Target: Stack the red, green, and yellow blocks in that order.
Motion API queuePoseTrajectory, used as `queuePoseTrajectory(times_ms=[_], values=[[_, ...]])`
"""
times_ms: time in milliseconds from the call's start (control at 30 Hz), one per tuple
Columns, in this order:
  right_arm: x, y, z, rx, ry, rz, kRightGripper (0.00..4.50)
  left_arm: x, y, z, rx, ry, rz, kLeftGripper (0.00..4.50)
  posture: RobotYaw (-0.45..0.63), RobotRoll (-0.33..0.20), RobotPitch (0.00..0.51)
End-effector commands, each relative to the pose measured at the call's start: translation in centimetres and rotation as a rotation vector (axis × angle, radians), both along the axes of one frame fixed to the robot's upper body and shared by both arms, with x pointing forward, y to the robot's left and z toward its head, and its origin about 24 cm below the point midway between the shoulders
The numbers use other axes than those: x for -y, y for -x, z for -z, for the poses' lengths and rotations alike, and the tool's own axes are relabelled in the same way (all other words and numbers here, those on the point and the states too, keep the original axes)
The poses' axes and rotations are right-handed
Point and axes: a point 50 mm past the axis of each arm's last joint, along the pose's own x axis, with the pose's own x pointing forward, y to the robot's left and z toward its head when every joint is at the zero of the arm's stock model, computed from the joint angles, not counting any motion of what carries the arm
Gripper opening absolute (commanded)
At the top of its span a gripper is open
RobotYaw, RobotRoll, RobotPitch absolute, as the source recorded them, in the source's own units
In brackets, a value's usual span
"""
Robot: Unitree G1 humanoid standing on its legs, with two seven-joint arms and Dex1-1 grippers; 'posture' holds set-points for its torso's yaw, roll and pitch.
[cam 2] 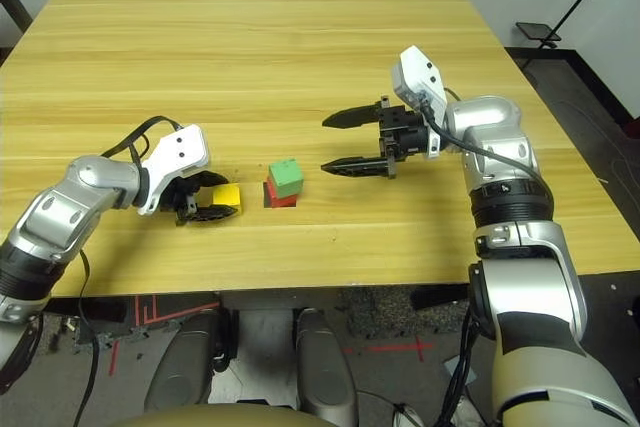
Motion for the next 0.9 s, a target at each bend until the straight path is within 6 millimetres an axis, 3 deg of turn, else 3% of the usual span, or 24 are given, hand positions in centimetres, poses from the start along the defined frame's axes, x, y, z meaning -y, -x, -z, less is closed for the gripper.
queuePoseTrajectory(times_ms=[33, 233, 333, 900], values=[[0.5, 0.2, -0.5, 0.001, 0.001, -0.004, 4.50, 0.1, 0.1, -2.3, 0.027, 0.026, 0.003, 1.90, 0.18, 0.006, 0.152], [1.0, -0.1, -0.8, 0.012, 0.002, 0.019, 4.50, 1.0, -0.2, -7.3, 0.103, 0.055, 0.019, 1.90, 0.19, 0.024, 0.146], [0.9, -0.1, -0.7, 0.012, -0.001, 0.018, 4.50, 1.7, -0.2, -8.7, 0.116, 0.062, 0.031, 1.90, 0.19, 0.033, 0.142], [1.1, 0.6, 0.4, -0.007, -0.017, 0.018, 4.50, 6.4, -0.8, -9.3, 0.098, 0.108, 0.079, 1.90, 0.15, 0.058, 0.140]])
